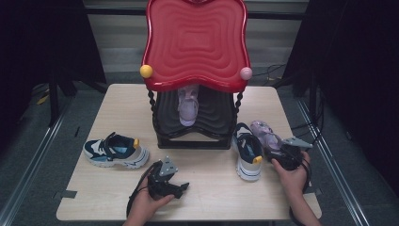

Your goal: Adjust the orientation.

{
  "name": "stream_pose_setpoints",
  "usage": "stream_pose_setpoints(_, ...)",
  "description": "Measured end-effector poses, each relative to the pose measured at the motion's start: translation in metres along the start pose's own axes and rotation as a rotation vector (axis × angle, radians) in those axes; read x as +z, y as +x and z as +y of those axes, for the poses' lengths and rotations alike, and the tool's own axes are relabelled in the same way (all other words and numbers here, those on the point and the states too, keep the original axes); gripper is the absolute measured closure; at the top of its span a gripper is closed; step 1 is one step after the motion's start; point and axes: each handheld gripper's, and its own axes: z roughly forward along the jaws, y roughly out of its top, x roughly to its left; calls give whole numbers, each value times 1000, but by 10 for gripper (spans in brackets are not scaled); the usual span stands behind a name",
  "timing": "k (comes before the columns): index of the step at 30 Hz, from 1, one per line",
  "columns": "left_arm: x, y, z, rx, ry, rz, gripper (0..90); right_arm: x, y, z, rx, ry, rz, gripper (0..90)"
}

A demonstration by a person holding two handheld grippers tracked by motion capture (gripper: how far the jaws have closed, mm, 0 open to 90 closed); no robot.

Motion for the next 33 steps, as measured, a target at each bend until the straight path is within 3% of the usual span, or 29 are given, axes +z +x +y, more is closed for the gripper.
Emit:
stream_pose_setpoints(15, 0, 0, 0, 1, -1, -1, 156, -7, -17, -5, 31, 14, -39, 371)
stream_pose_setpoints(33, 0, 0, 0, 1, -1, -1, 156, -32, -20, 11, 2, 13, -39, 371)
